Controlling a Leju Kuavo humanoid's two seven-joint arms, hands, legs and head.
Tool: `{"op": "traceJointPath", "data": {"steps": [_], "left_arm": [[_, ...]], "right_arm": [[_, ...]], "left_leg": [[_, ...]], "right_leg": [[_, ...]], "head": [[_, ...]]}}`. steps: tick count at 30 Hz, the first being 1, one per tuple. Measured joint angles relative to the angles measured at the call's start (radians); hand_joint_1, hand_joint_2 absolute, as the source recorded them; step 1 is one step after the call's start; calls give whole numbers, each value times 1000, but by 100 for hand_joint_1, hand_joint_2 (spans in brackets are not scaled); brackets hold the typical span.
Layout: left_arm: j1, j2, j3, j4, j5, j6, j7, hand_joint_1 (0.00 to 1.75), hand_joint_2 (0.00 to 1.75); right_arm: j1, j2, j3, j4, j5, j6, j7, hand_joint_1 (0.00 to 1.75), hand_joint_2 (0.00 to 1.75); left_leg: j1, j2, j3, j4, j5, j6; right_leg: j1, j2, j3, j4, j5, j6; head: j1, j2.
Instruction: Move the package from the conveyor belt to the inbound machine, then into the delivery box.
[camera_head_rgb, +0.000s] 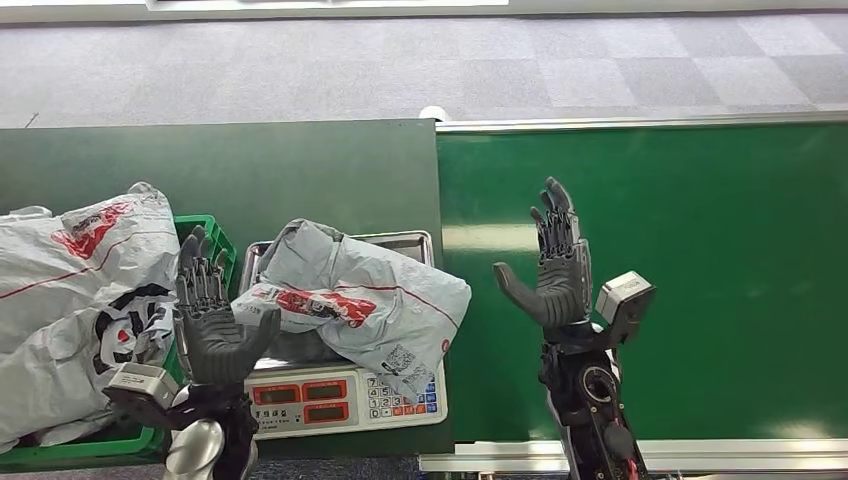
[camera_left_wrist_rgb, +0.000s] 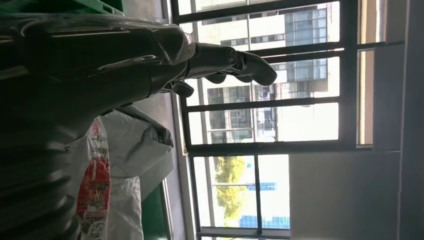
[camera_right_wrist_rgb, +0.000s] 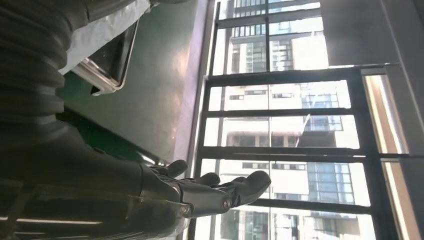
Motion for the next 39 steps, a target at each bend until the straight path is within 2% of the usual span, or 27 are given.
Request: {"op": "traceJointPath", "data": {"steps": [8, 13, 16, 18, 21, 23, 30, 34, 36, 39], "left_arm": [[0, 0, 0, 27, -1, -51, 21, 0, 175], [-8, -5, -14, 62, 2, -113, 68, 0, 175], [-23, -15, -41, 103, -49, -88, 67, 0, 175], [-36, -18, -64, 124, -149, -10, 63, 0, 175], [-64, -12, -111, 144, -446, 169, 84, 0, 175], [-87, -4, -146, 159, -622, 227, 118, 0, 175], [-129, 21, -216, 215, -848, 260, 206, 0, 175], [-140, 35, -239, 242, -1007, 286, 302, 0, 175], [-146, 40, -247, 255, -1047, 273, 337, 0, 175], [-154, 43, -250, 277, -1065, 195, 388, 0, 175]], "right_arm": [[64, 3, -44, 0, 37, -25, 45, 0, 175], [78, 13, -55, 1, 67, -41, 76, 0, 175], [80, 24, -57, 8, 74, -41, 80, 0, 175], [81, 30, -58, 13, 81, -40, 82, 0, 175], [85, 35, -59, 18, 95, -34, 88, 0, 175], [87, 36, -61, 20, 103, -26, 94, 0, 175], [100, 36, -66, 23, 123, 5, 93, 0, 175], [115, 37, -75, 22, 132, 17, 90, 0, 175], [120, 38, -80, 22, 137, 22, 90, 0, 175], [126, 42, -85, 22, 150, 32, 90, 0, 175]], "left_leg": [[0, 0, 0, 0, 0, 0], [0, 0, 0, 0, 0, 0], [0, 0, 0, 0, 0, 0], [0, 0, 0, 0, 0, 0], [0, 0, 0, 0, 0, 0], [0, 0, 0, 0, 0, 0], [0, 0, 0, 0, 0, 0], [0, 0, 0, 0, 0, 0], [0, 0, 0, 0, 0, 0], [0, 0, 0, 0, 0, 0]], "right_leg": [[0, 0, 0, 0, 0, 0], [0, 0, 0, 0, 0, 0], [0, 0, 0, 0, 0, 0], [0, 0, 0, 0, 0, 0], [0, 0, 0, 0, 0, 0], [0, 0, 0, 0, 0, 0], [0, 0, 0, 0, 0, 0], [0, 0, 0, 0, 0, 0], [0, 0, 0, 0, 0, 0], [0, 0, 0, 0, 0, 0]], "head": [[0, 0], [0, 0], [0, 0], [0, 0], [0, 0], [0, 0], [0, 0], [0, 0], [0, 0], [0, 0]]}}
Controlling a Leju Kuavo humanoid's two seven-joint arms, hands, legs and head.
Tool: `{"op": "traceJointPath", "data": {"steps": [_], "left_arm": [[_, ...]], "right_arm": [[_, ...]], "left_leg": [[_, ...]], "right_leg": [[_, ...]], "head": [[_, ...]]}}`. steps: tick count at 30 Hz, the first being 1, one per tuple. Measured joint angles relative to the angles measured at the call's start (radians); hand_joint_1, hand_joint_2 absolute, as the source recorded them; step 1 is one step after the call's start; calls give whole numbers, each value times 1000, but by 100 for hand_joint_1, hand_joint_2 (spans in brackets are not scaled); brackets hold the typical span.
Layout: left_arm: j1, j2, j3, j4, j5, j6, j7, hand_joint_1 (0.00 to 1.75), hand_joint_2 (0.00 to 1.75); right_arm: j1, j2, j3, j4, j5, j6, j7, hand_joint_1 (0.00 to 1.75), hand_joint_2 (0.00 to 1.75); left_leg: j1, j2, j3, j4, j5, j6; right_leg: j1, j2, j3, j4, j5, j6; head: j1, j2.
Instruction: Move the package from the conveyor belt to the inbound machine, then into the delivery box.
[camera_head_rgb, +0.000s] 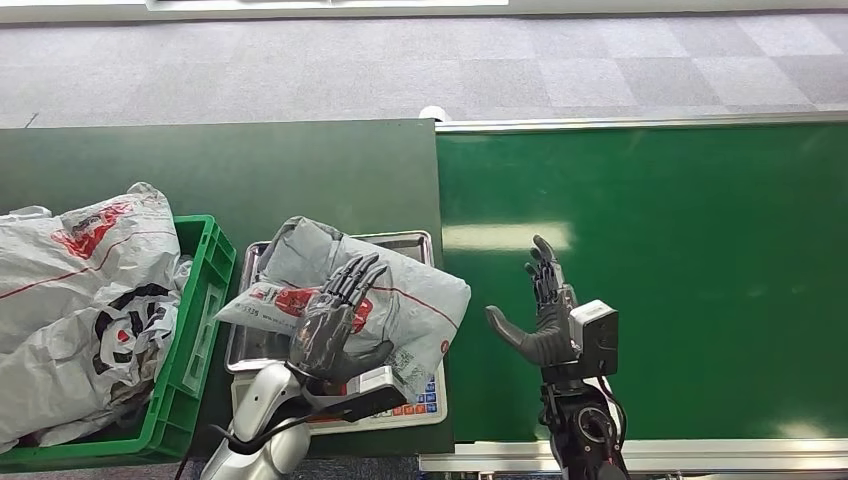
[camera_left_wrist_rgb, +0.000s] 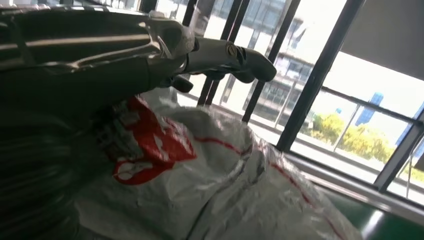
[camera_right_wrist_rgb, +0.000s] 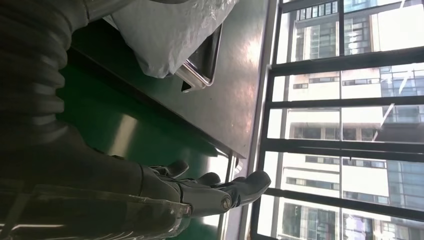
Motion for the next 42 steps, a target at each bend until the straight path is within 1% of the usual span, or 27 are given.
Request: {"op": "traceJointPath", "data": {"steps": [2, 5, 11, 13, 15, 17, 21, 26, 36, 42], "left_arm": [[-4, 0, 1, 14, 4, -53, 27, 0, 175], [-6, -1, 7, 29, 20, -106, 59, 0, 175], [-10, -10, 28, 34, 30, -156, 111, 0, 175], [-10, -14, 37, 35, 39, -165, 114, 4, 175], [-9, -18, 44, 35, 43, -162, 111, 79, 175], [-5, -19, 48, 35, 36, -136, 99, 154, 175], [7, -19, 53, 35, 20, -60, 79, 167, 175], [11, -18, 59, 28, 13, -26, 72, 174, 175], [11, -19, 64, 21, 10, -15, 68, 175, 175], [10, -20, 68, 20, 41, -1, 42, 175, 175]], "right_arm": [[4, 3, -3, 0, 9, 4, 0, 0, 175], [11, 7, -8, -1, 20, 5, -1, 0, 175], [28, 15, -21, -8, 37, 7, -1, 0, 175], [30, 19, -22, -9, 40, 9, -1, 0, 175], [31, 21, -23, -9, 42, 9, -1, 0, 175], [31, 23, -24, -10, 43, 9, -1, 0, 175], [35, 26, -26, -17, 45, 12, -1, 0, 175], [35, 27, -28, -19, 46, 14, 0, 0, 175], [33, 29, -35, -19, 46, 14, 0, 0, 175], [33, 29, -39, -19, 44, 16, 0, 0, 175]], "left_leg": [[0, 0, 0, 0, 0, 0], [0, 0, 0, 0, 0, 0], [0, 0, 1, 0, 0, 0], [0, 0, 2, 0, 0, 0], [0, 0, 2, 0, 0, 0], [0, 0, 3, 0, 0, 0], [0, 0, 3, 0, 0, 0], [0, 0, 2, 0, 0, 0], [0, 0, 2, 0, 0, 0], [0, 0, 2, 0, 0, 0]], "right_leg": [[0, 0, 0, 0, 0, 0], [0, 0, 0, 0, 0, 0], [0, 0, 2, 0, 0, 0], [0, 0, 3, 0, 0, 0], [0, 0, 3, 0, 0, 0], [0, 0, 3, 0, 0, 0], [0, 0, 3, 0, 0, 0], [0, 0, 2, 0, 0, 0], [0, 0, 2, 0, 0, 0], [0, 0, 2, 0, 0, 0]], "head": [[0, 0], [0, 0], [0, 0], [0, 0], [0, 0], [0, 0], [0, 0], [0, 0], [0, 0], [0, 0]]}}
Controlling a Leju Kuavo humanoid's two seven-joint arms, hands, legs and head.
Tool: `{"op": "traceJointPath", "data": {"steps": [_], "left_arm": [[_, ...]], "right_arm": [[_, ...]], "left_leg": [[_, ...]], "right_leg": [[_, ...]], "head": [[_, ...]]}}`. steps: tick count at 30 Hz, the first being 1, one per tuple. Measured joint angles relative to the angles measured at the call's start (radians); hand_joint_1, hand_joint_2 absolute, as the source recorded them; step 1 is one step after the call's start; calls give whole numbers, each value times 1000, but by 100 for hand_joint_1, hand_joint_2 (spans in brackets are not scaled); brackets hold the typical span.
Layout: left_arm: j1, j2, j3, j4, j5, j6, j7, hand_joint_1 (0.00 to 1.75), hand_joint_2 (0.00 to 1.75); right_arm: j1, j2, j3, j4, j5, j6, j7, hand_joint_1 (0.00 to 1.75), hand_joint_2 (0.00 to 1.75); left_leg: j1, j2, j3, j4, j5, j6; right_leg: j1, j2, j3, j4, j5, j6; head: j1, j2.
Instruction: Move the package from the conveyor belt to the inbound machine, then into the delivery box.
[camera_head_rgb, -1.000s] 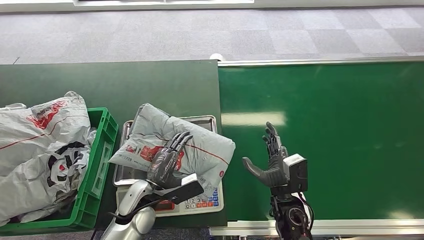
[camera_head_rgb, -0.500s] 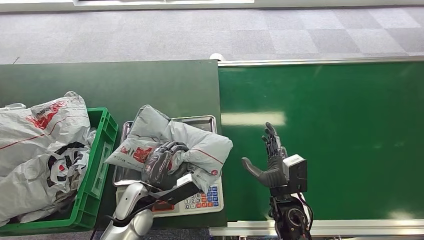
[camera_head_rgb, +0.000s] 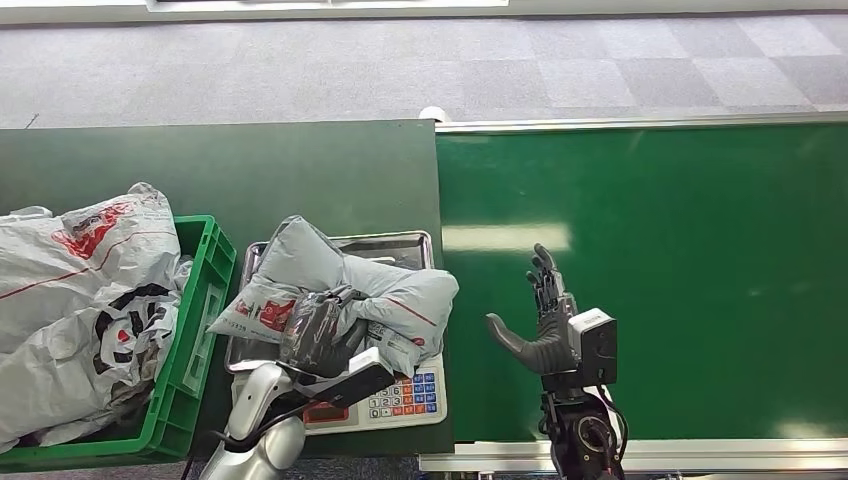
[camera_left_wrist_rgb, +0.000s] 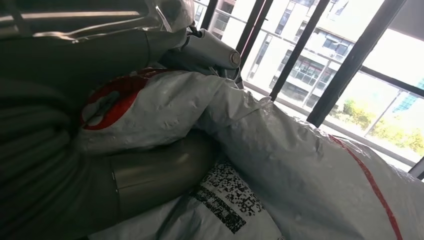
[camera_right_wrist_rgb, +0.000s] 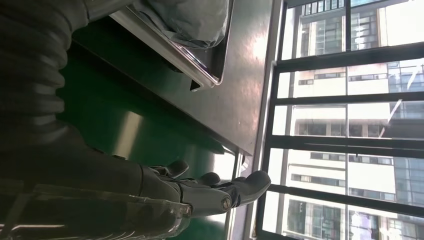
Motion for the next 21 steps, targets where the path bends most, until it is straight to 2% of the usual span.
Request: {"op": "traceJointPath", "data": {"steps": [4, 10, 13, 21], "left_arm": [[4, 0, 4, -12, 64, 56, -82, 175, 175], [22, 8, 11, -85, 107, 222, -250, 175, 175], [21, 20, 13, -132, 83, 309, -277, 175, 175], [20, 46, 32, -194, 73, 381, -299, 175, 175]], "right_arm": [[0, 0, -2, -1, -3, 2, 0, 0, 175], [0, -2, -6, -4, -21, 4, -3, 0, 175], [0, -4, -8, -7, -27, 3, -6, 0, 175], [1, -5, -9, -13, -31, 2, -9, 0, 175]], "left_leg": [[0, 0, -1, 0, 0, 0], [0, 0, -2, 0, 0, 0], [0, 0, -2, 0, 0, 0], [0, 0, -2, 0, 0, 0]], "right_leg": [[0, 0, -1, 0, 0, 0], [0, 0, -2, 0, 0, 0], [0, 0, -3, 0, 0, 0], [0, 0, -3, 0, 0, 0]], "head": [[0, 0], [0, 0], [0, 0], [0, 0]]}}
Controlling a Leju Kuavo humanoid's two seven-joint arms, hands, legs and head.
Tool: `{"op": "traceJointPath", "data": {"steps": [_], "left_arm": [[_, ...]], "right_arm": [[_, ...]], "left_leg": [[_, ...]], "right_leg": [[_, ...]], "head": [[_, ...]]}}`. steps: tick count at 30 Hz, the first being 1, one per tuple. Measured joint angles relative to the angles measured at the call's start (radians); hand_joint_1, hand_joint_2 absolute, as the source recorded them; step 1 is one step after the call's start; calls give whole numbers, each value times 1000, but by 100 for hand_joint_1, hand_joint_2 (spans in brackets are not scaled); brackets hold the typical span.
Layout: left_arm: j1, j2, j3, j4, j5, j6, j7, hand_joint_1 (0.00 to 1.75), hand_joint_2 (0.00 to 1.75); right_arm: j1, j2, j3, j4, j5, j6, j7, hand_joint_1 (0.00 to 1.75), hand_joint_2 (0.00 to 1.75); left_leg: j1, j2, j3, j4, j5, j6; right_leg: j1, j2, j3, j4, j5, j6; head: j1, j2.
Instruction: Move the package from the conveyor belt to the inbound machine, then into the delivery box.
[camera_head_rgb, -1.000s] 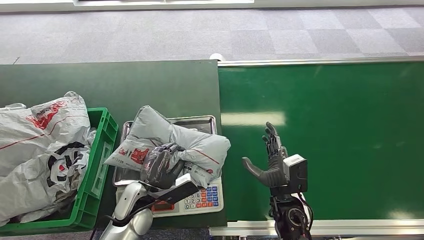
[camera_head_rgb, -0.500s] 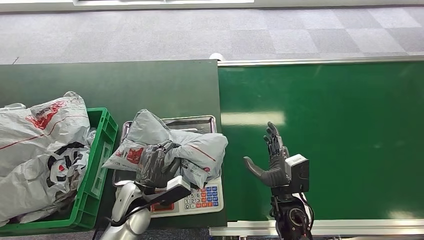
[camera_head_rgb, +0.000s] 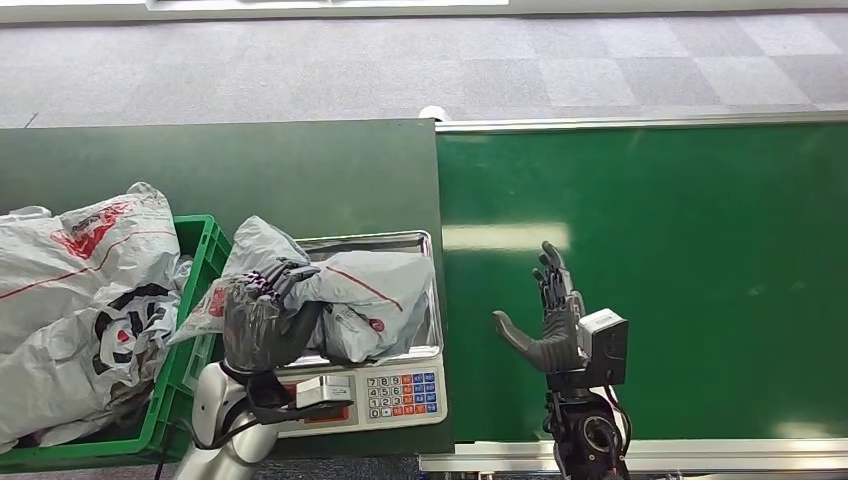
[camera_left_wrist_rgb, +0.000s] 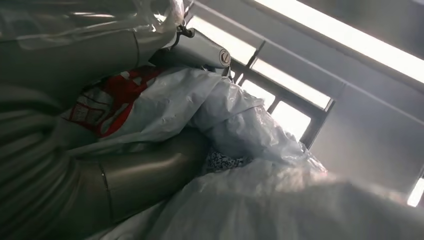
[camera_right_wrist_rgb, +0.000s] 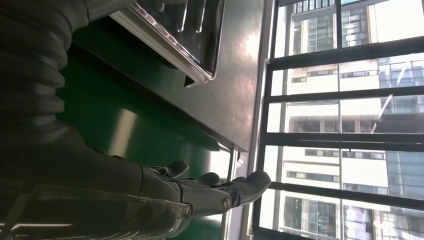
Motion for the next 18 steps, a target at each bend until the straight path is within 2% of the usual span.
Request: {"op": "traceJointPath", "data": {"steps": [3, 8, 18], "left_arm": [[-2, 7, 32, -26, -6, 34, -52, 175, 175], [-12, -2, 154, -75, -38, 37, -165, 175, 175], [-40, -12, 416, -274, -22, 37, -175, 175, 175]], "right_arm": [[3, -3, 0, 0, -9, -8, -6, 0, 175], [22, -11, 0, -1, -25, -23, -20, 0, 175], [41, -21, 11, -3, -46, -29, -27, 0, 175]], "left_leg": [[0, 0, 0, 0, 0, 0], [0, 0, 0, 0, 0, 0], [0, 0, 0, 0, 0, 0]], "right_leg": [[0, 0, 0, 0, 0, 0], [0, 0, 0, 0, 0, 0], [0, 0, -1, 0, 0, 0]], "head": [[0, 0], [0, 0], [0, 0]]}}
